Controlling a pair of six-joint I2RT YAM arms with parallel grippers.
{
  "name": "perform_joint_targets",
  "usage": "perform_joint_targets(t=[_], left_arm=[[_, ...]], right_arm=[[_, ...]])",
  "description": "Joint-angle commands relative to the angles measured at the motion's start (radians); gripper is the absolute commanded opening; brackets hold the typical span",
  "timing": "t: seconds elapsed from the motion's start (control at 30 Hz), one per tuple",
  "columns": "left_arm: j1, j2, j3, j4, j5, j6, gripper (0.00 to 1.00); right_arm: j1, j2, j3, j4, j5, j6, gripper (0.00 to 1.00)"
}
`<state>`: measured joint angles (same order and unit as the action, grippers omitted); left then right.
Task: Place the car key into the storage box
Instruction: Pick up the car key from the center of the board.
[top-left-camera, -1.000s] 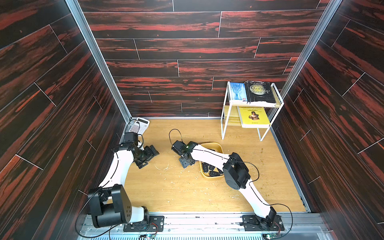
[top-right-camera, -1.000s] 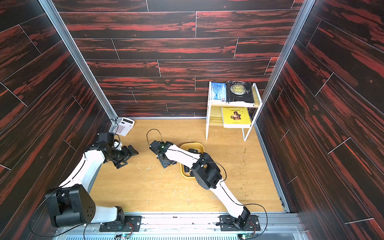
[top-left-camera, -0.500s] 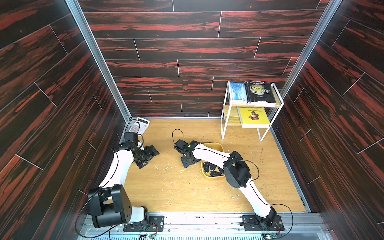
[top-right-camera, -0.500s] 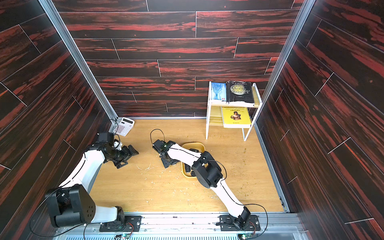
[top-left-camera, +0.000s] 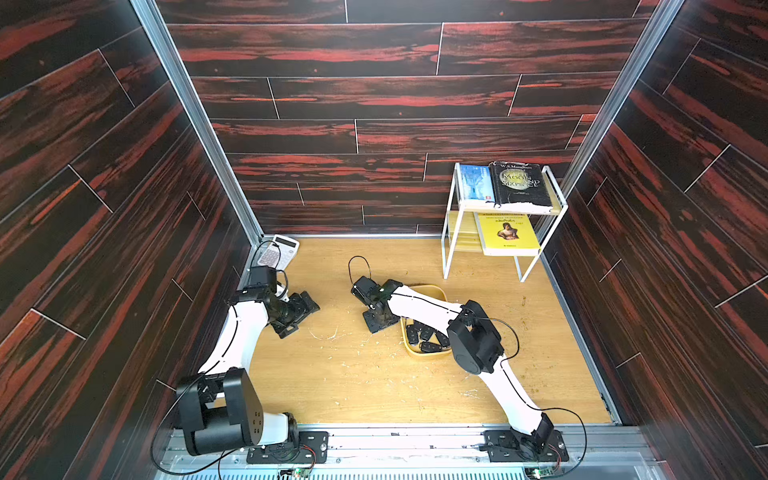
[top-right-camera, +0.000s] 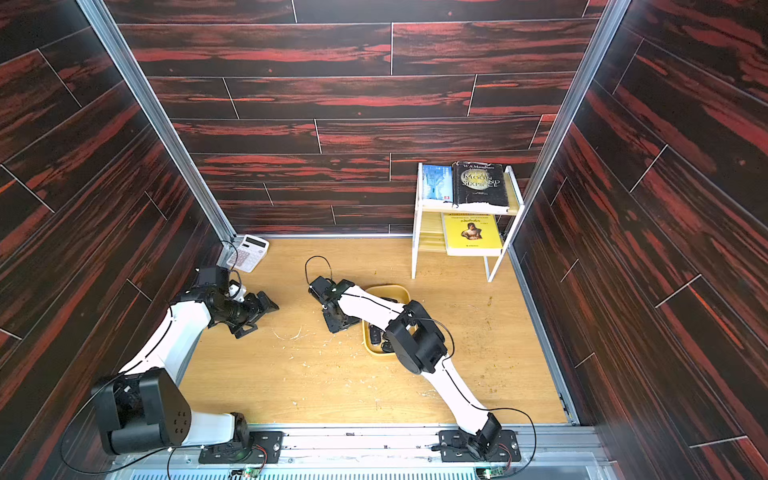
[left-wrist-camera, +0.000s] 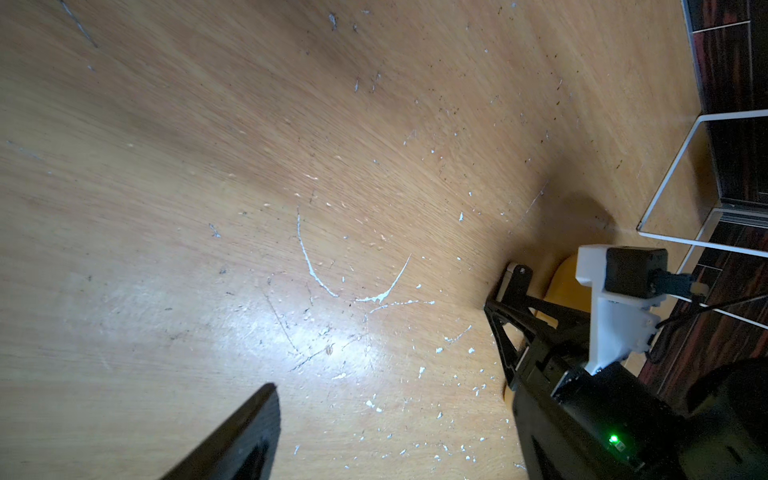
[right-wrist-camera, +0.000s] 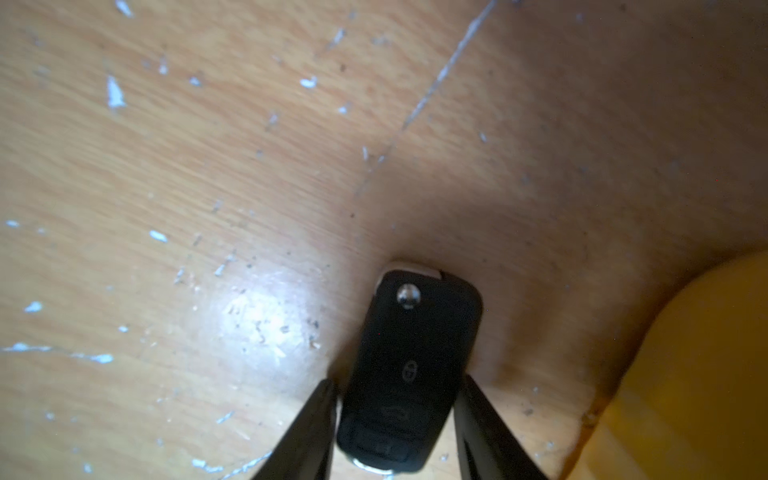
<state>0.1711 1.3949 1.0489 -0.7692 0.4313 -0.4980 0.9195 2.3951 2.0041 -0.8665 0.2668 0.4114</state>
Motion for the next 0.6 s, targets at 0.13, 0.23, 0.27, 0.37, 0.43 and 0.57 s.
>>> perform_joint_targets(t=[0.13,0.23,0.27,0.37,0.43,0.57], left_arm=[[0.006,0.001,-0.010,0.004,0.016,-0.004,0.91],[0.008,-0.002,-0.010,0.008,0.017,-0.004,0.91],[0.007,-0.003,-0.011,0.011,0.018,-0.004,0.91],[0.007,-0.009,-0.019,0.024,0.019,-0.004,0.91],[0.008,-0.016,-0.030,0.049,0.034,-0.008,0.90],[0.008,-0.063,-0.072,0.137,0.066,-0.043,0.90]], right_arm=[[-0.001,0.014,-0.038,0.003,-0.034,0.000,0.40],[0.001,0.000,-0.035,0.001,-0.020,-0.002,0.36],[0.002,-0.006,-0.034,0.001,-0.013,-0.003,0.36],[0.010,-0.036,-0.036,0.002,0.014,-0.006,0.35],[0.013,-0.058,-0.040,0.006,0.023,-0.010,0.34],[0.022,-0.127,-0.050,0.009,0.027,-0.019,0.34]])
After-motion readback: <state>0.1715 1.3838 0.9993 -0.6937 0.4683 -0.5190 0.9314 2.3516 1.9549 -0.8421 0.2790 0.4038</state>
